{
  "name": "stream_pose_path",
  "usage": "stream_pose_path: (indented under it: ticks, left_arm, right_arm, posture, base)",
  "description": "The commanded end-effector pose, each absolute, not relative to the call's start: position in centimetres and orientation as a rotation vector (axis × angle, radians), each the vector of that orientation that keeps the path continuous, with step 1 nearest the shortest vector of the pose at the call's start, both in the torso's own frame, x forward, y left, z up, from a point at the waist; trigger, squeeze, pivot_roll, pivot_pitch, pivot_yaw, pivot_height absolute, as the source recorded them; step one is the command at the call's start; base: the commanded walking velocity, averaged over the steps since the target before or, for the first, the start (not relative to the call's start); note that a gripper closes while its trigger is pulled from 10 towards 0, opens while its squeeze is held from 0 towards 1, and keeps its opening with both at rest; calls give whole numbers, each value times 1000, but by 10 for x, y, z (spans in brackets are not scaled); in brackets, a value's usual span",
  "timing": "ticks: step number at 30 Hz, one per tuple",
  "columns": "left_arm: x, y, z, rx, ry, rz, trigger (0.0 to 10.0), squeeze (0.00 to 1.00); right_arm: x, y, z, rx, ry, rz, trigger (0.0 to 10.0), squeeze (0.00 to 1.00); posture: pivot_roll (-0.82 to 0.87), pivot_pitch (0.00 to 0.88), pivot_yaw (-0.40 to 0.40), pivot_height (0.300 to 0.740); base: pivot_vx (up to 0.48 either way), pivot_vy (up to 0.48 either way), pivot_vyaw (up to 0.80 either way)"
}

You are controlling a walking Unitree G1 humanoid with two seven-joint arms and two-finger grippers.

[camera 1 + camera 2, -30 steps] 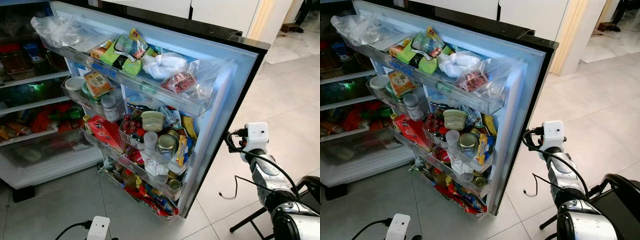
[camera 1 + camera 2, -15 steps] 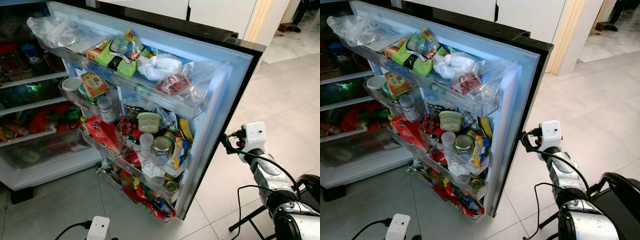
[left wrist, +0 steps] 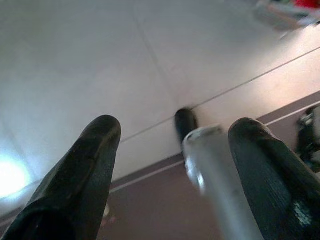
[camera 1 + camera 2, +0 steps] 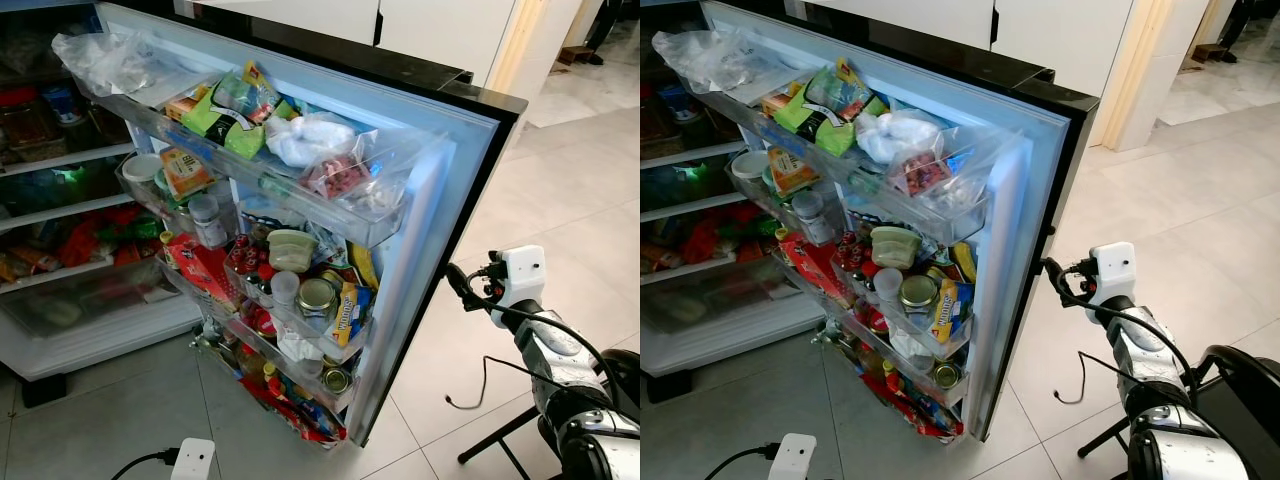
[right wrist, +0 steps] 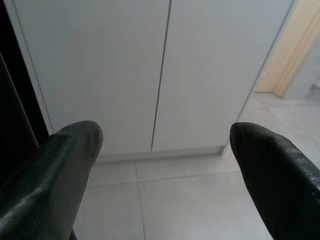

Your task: Restocking fridge

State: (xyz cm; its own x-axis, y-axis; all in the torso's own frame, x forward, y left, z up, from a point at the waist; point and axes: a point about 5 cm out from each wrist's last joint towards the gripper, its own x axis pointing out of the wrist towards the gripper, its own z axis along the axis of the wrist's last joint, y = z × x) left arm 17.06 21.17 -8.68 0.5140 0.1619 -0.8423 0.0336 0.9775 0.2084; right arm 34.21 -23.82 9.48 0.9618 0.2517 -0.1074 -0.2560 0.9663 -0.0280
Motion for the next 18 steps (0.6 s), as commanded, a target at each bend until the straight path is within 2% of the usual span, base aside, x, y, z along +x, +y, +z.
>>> stream_pose_path:
  ticks: [1,7,18]
  left_arm:
    - [167,216,-88,296,1071,84,10000,0]
    - [166,219,-87,361,1067,150,10000,0]
    - [166,219,-87,391,1062,122,10000,0]
  right_arm:
    - [342,-240,98,-44,79,271,10000,0]
    - [339,-232,94,-34,82,322,10000,0]
    - [329,-215,86,-17,92,528,10000,0]
  posture:
    - [9,0,-42,740]
    - [11,0,-37,740]
    - [1,0,-30,740]
  base:
    - [0,0,0]
    - [0,0,0]
    - [0,0,0]
